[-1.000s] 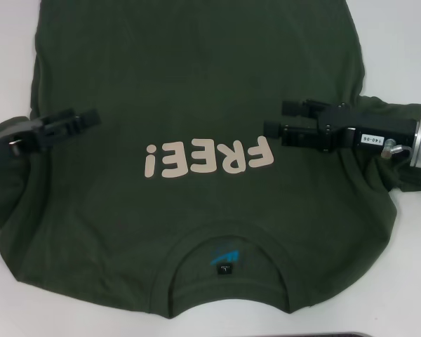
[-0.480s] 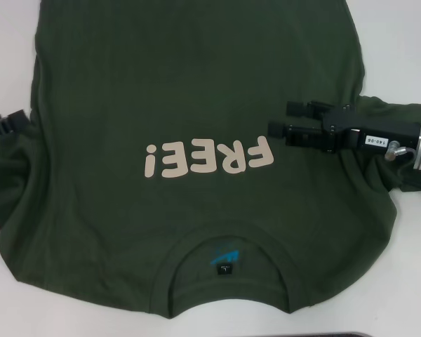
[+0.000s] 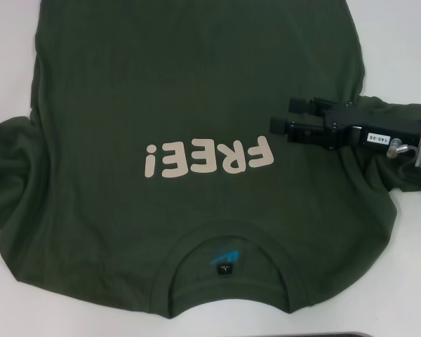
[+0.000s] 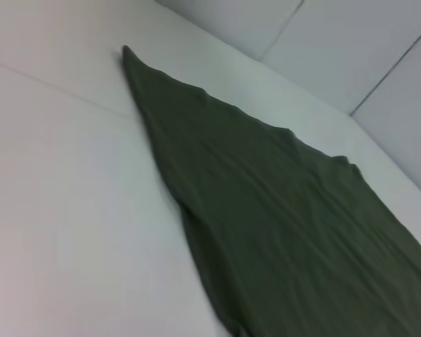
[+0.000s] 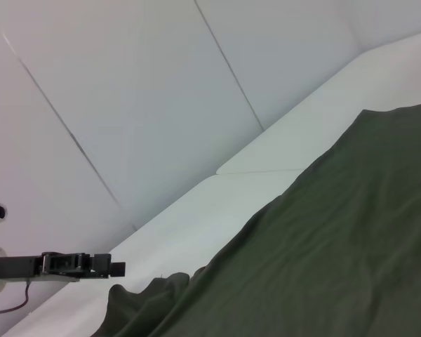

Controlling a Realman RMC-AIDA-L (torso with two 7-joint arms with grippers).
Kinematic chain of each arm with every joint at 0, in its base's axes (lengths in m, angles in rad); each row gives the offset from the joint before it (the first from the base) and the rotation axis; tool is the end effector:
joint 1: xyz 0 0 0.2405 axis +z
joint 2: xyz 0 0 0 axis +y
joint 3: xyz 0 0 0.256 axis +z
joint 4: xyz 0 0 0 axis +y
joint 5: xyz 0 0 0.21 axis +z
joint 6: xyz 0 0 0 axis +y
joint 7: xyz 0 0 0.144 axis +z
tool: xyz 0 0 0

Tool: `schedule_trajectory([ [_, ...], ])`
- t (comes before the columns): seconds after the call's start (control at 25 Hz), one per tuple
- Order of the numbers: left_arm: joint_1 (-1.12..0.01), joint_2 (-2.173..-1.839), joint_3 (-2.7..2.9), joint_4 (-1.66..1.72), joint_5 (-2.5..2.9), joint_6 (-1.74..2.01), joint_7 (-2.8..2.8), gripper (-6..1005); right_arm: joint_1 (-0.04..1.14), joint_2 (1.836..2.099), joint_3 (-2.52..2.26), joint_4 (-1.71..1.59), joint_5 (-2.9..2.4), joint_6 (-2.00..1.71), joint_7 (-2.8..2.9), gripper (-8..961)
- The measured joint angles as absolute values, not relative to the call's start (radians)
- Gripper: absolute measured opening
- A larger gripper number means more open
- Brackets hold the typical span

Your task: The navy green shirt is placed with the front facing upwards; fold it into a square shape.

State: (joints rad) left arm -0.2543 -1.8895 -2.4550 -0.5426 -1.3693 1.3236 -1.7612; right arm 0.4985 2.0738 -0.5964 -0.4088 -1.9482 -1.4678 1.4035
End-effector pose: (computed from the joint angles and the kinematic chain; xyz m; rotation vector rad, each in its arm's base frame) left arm -0.3964 0.2796 0.0830 -2.0136 -1.4121 -0.6927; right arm 0.2909 0.3100 -0.0283 -2.5354 1.0227 0.8621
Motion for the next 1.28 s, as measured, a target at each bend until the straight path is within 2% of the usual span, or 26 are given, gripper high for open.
schedule_trajectory([
  [0.52,-0.251,-1.901,-2.504,-0.562,-1.247,1.304,-1.795,860,0.497,2.073,-0.593,-0.41,-1.948,-1.468,1.402,899],
  [1.28,-0.259,-1.897,-2.503,-0.573,-1.162,1.322,-1.815,860,0.49,2.071,-0.582,-0.407,-1.948,-1.468,1.402,899],
])
